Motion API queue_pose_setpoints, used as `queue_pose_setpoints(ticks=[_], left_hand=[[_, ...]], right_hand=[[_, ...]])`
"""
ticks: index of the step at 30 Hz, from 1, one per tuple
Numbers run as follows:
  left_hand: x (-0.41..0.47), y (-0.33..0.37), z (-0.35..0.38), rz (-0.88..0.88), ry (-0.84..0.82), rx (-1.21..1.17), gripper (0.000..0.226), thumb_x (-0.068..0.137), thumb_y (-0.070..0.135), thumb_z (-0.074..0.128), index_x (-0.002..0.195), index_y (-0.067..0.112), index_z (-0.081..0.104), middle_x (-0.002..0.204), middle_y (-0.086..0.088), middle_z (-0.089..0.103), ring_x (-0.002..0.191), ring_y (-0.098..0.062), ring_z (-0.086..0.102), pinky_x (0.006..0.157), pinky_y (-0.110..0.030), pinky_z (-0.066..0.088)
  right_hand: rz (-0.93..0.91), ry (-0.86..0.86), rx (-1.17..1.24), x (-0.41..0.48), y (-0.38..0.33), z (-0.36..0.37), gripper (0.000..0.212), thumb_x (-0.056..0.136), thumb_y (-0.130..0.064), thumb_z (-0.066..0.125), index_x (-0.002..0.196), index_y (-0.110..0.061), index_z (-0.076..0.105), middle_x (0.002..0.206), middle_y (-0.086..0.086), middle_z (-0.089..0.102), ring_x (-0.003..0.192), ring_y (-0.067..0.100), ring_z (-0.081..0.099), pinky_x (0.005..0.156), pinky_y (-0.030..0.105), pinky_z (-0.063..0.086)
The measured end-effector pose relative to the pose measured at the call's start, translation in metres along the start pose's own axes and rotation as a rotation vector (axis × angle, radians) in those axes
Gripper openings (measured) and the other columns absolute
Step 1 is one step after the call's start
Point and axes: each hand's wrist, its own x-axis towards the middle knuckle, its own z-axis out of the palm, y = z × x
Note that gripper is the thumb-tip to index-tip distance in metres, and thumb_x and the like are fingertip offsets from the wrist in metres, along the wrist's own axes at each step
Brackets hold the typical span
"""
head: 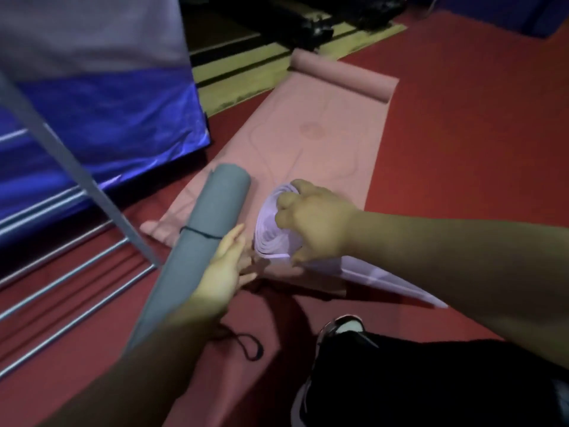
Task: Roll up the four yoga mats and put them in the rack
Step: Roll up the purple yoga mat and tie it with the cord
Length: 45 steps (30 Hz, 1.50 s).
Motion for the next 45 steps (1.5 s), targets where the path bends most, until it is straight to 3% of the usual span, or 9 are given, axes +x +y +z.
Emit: queue_pose_setpoints(ticks=[5,9,11,16,20,26,31,37,45], left_hand=[[-0.013,-0.089,-0.077,-0.055,0.195,0.343,0.029,0.069,0.042,0.068,0.095,0.036,0.061,0.082,-0.002,0.061,0.066,-0.017,0.054,0.064,-0.03,0.041],[-0.031,-0.134,-0.084,-0.169,0.149,0.526,0.019,0.091,0.0,0.067,0.103,0.013,0.059,0.079,0.002,0.058,0.062,0.009,0.055,0.07,-0.013,0.042],[-0.034,-0.147,-0.078,-0.171,0.042,0.574,0.018,0.094,0.0,0.066,0.111,0.001,0.061,0.081,0.005,0.059,0.066,0.01,0.059,0.071,-0.006,0.043],[-0.017,-0.185,-0.077,-0.123,-0.056,0.93,0.033,0.079,0.03,0.074,0.109,0.022,0.063,0.105,0.001,0.065,0.105,-0.023,0.065,0.089,-0.035,0.049],[-0.001,-0.202,-0.081,-0.091,-0.081,1.075,0.043,0.084,0.023,0.071,0.126,0.027,0.062,0.112,0.0,0.057,0.099,-0.021,0.061,0.091,-0.04,0.051],[0.015,-0.194,-0.082,-0.18,-0.13,1.124,0.013,0.095,0.03,0.066,0.095,0.018,0.071,0.096,-0.002,0.073,0.091,-0.023,0.07,0.078,-0.029,0.052],[0.021,-0.158,-0.081,-0.115,-0.039,0.961,0.027,0.092,0.034,0.074,0.079,0.01,0.069,0.079,-0.01,0.073,0.073,-0.024,0.067,0.072,-0.033,0.05],[0.028,-0.061,-0.049,-0.125,0.047,0.439,0.03,0.098,0.017,0.066,0.069,0.012,0.061,0.045,0.003,0.049,0.032,-0.003,0.037,0.039,-0.018,0.03],[-0.001,0.075,0.065,-0.065,-0.105,0.183,0.02,0.101,0.024,0.057,0.082,0.021,0.063,0.069,0.005,0.052,0.064,-0.011,0.056,0.074,-0.037,0.049]], right_hand=[[-0.137,-0.143,-0.019,0.043,-0.04,0.038,0.071,0.066,-0.066,0.078,0.123,-0.026,0.062,0.131,0.001,0.046,0.125,0.036,0.038,0.096,0.044,0.047],[-0.266,-0.15,-0.016,0.05,-0.068,0.074,0.07,0.061,-0.065,0.081,0.115,-0.024,0.064,0.122,0.004,0.05,0.116,0.038,0.043,0.086,0.047,0.05],[-0.298,-0.078,0.017,0.047,-0.076,0.089,0.066,0.052,-0.06,0.086,0.102,-0.02,0.067,0.11,0.007,0.054,0.106,0.039,0.048,0.074,0.045,0.049],[-0.296,-0.008,0.072,0.044,-0.08,0.102,0.064,0.049,-0.057,0.087,0.097,-0.019,0.069,0.109,0.008,0.055,0.107,0.041,0.051,0.078,0.049,0.05],[-0.281,0.011,0.095,0.046,-0.075,0.106,0.065,0.049,-0.057,0.088,0.098,-0.019,0.07,0.111,0.007,0.055,0.11,0.043,0.05,0.084,0.05,0.051],[-0.276,0.007,0.085,0.047,-0.069,0.101,0.066,0.052,-0.059,0.087,0.1,-0.019,0.069,0.113,0.007,0.055,0.111,0.042,0.05,0.087,0.049,0.05],[-0.231,-0.051,0.111,0.043,-0.054,0.081,0.064,0.052,-0.054,0.086,0.103,-0.02,0.067,0.116,0.007,0.053,0.112,0.04,0.047,0.09,0.05,0.05],[-0.136,-0.048,0.05,0.017,-0.009,0.021,0.065,0.058,-0.062,0.082,0.109,-0.027,0.065,0.111,-0.004,0.048,0.112,0.03,0.046,0.096,0.042,0.046],[0.059,0.41,0.087,-0.131,0.061,-0.034,0.054,0.051,-0.051,0.085,0.086,-0.019,0.061,0.093,0.004,0.057,0.092,0.032,0.054,0.09,0.04,0.043]])
